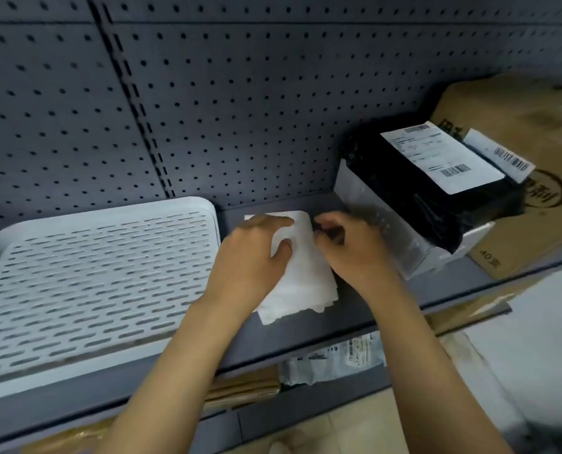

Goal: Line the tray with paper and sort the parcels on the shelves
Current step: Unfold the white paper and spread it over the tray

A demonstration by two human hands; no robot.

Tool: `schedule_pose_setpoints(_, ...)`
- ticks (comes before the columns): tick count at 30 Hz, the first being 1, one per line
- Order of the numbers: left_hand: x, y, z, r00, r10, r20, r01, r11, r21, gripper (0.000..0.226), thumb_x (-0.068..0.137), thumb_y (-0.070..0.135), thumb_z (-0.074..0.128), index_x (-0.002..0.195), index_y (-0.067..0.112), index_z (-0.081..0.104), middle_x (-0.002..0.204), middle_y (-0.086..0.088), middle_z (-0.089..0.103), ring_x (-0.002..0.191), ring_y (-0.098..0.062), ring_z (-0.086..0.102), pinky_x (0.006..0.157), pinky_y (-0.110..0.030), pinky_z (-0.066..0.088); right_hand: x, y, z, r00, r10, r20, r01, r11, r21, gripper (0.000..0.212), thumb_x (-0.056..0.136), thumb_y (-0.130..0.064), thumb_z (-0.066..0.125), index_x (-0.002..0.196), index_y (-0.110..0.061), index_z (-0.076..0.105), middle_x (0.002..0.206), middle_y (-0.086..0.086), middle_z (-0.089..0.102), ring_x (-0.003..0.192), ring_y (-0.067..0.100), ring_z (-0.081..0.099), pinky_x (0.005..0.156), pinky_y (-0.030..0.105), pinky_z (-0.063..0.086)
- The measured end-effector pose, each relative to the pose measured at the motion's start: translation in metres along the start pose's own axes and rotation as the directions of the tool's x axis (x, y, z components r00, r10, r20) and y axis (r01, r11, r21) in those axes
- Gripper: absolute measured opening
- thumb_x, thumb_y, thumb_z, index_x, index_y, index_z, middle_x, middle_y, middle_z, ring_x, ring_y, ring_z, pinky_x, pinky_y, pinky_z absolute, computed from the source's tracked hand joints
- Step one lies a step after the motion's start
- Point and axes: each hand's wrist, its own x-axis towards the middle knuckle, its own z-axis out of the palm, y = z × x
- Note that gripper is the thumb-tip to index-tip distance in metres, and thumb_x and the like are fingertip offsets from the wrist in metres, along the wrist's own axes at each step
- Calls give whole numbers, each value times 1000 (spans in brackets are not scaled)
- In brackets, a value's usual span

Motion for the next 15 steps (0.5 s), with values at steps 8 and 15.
schedule_pose_setpoints(8, 1, -16, 22, 994, -36, 103, 16, 981, 194, 42, 91, 30, 59, 133, 34, 66, 138, 11, 65, 130, -16, 53, 100, -31, 47, 7, 17, 15, 998, 49, 40, -48, 999, -15, 25, 87, -26, 65, 111, -33, 71, 102, -14, 75, 92, 10, 69, 84, 36, 58)
schedule_pose_setpoints(15, -3, -12, 26, 987, -29, 160, -11, 970, 245, 44, 94, 32, 55, 137, 34, 61, 146, 14, 56, 137, -16, 45, 101, -30, 46, 4, 1, 18, 1000, 24, -8, -24, 998, -64, 27, 84, -27, 68, 111, -33, 71, 102, -14, 74, 92, 9, 69, 80, 30, 56)
